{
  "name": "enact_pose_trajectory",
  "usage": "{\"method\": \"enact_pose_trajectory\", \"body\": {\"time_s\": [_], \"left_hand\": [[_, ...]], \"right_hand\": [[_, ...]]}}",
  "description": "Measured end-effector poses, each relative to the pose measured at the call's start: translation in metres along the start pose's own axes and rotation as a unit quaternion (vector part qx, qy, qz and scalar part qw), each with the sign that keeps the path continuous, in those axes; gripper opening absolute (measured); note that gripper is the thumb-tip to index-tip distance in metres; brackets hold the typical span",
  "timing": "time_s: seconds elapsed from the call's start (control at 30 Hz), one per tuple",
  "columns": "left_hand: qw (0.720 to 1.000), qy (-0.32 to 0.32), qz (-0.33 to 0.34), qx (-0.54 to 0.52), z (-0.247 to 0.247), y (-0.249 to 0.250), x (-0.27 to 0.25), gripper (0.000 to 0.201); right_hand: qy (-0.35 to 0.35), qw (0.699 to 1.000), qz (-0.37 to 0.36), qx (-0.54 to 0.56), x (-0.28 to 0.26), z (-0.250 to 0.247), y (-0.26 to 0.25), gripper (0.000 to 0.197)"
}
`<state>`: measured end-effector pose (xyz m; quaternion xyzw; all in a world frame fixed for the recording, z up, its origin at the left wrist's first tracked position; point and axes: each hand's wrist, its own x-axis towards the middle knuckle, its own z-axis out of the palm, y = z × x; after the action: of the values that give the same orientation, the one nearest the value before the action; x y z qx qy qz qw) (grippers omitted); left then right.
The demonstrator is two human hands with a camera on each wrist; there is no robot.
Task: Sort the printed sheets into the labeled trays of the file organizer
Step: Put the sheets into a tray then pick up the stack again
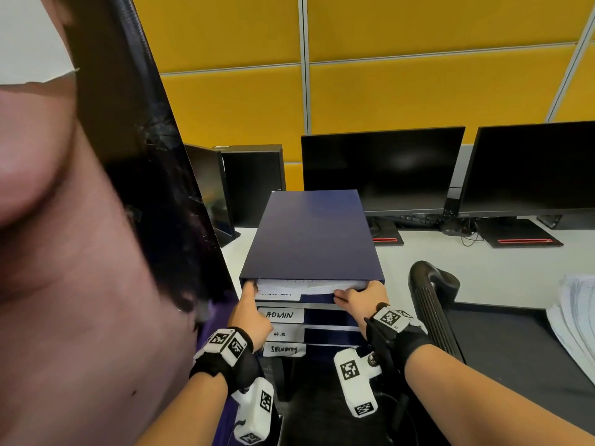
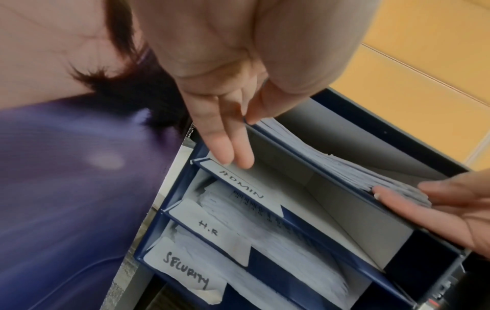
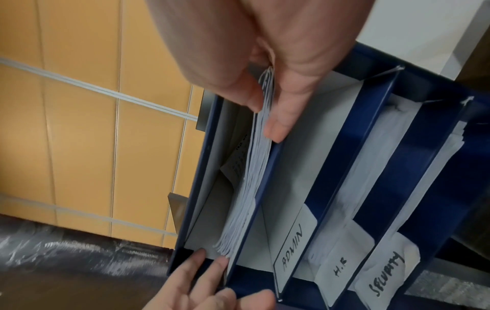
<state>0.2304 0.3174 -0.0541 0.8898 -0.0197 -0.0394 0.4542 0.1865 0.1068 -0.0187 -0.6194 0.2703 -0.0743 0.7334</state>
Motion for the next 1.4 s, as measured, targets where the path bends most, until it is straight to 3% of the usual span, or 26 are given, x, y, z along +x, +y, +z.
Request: {"method": "enact_pose_trajectory", "body": {"time_s": [0.17,0.27,0.47,0.77,0.93,1.1,1.2,1.4], "left_hand": [[0.996,0.088,0.013,0.015,-0.001,0.007,-0.011,0.060],[0.997,0.075,0.005,-0.004,0.000,0.008,-0.012,0.063],[1.000,0.015,-0.004,-0.022,0.004,0.011,-0.009,0.077],[0.999,-0.031,-0.002,0.039,0.010,0.006,-0.007,0.098],[0.999,-0.008,-0.004,0.043,0.009,0.003,-0.009,0.100],[0.998,-0.012,-0.014,0.056,0.004,0.006,-0.019,0.092],[0.997,-0.021,-0.017,0.074,0.000,0.010,-0.023,0.085],[0.996,-0.056,-0.045,0.052,-0.012,0.039,-0.050,0.053]], "right_hand": [[0.040,0.990,-0.045,-0.131,-0.007,-0.001,0.002,0.036],[0.048,0.982,-0.047,-0.179,-0.018,-0.004,-0.005,0.027],[0.036,0.986,-0.041,-0.156,-0.014,-0.002,-0.004,0.037],[0.016,0.988,-0.048,-0.145,-0.014,-0.005,-0.003,0.038],[0.013,0.987,-0.056,-0.147,-0.022,-0.009,-0.006,0.033],[0.000,0.983,-0.054,-0.175,-0.029,-0.011,-0.009,0.029],[-0.009,0.982,-0.044,-0.185,-0.033,-0.013,-0.008,0.041],[-0.076,0.972,0.007,-0.224,-0.049,-0.021,-0.020,0.041]]}}
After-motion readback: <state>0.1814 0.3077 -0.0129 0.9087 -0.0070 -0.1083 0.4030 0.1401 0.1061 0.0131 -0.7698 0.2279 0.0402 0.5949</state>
